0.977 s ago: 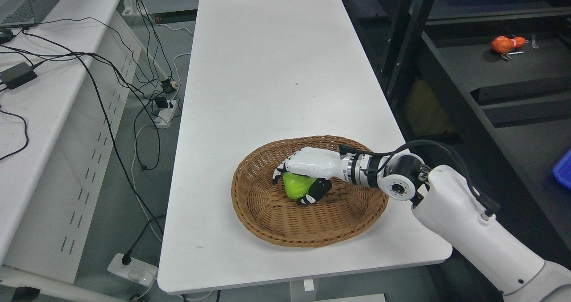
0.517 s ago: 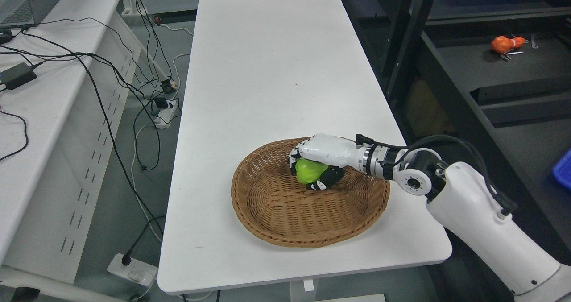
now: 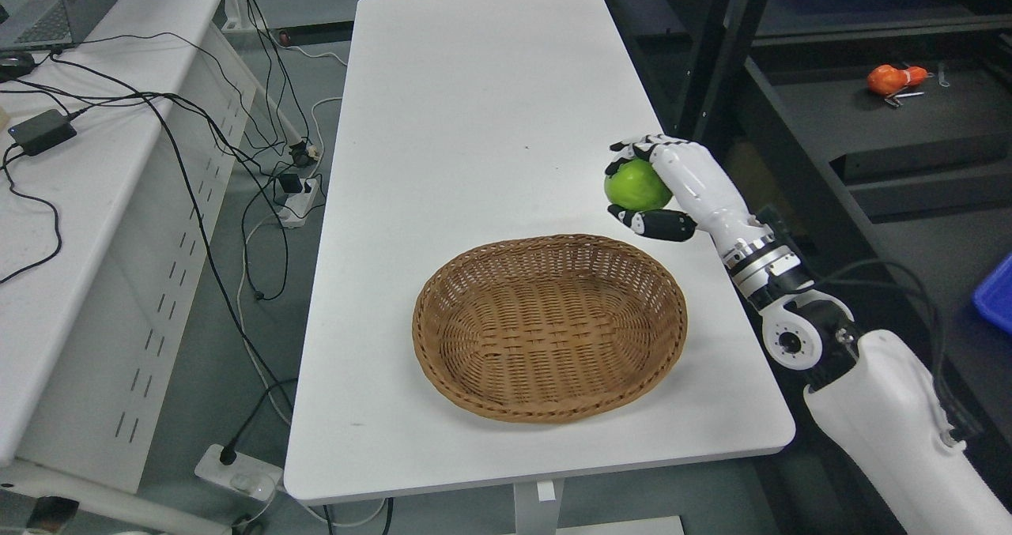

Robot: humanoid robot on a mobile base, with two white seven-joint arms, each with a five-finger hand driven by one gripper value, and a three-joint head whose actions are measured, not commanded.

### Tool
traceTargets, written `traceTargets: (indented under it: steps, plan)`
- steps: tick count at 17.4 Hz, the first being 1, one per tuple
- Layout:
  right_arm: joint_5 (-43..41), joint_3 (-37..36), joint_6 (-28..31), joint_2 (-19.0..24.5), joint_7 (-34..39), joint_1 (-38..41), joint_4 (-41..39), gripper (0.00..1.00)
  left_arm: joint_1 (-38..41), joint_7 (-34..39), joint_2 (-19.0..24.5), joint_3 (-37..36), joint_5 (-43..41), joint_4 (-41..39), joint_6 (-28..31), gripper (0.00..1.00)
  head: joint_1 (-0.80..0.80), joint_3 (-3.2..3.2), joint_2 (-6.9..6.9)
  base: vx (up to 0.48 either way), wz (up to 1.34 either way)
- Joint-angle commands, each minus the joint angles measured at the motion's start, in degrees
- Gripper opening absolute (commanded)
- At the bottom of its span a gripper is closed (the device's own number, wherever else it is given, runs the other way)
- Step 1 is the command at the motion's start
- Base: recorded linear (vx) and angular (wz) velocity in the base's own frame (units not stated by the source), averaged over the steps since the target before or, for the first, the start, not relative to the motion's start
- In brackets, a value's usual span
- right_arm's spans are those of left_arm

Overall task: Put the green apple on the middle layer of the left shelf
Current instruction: 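Lift the green apple out of the basket with the right hand, then carry the green apple toward the black shelf tray while the robot turns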

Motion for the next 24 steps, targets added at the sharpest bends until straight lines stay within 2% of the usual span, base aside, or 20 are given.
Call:
traceTargets:
  steps: [1,3,24]
  plan:
    - [0.0,-16.6,4.4,8.0,-7.1,11.0,-9.6,0.0,0.0,0.0,1.0,0.0,0.0,0.1,0.0,1.0,0.0,0.0,0.0,-0.108,-0.01]
    - [0.0,-16.9,4.4,10.2,-7.1,12.5,-9.7,0.0,0.0,0.0,1.0,0.0,0.0,0.1,0.0,1.0,0.0,0.0,0.0,-0.145,-0.01]
    - [-0.1,-16.4,3.0,10.6,-5.8,19.5,-9.7,0.01,0.0,0.0,1.0,0.0,0.0,0.0,0.0,1.0,0.0,0.0,0.0,-0.29,0.0]
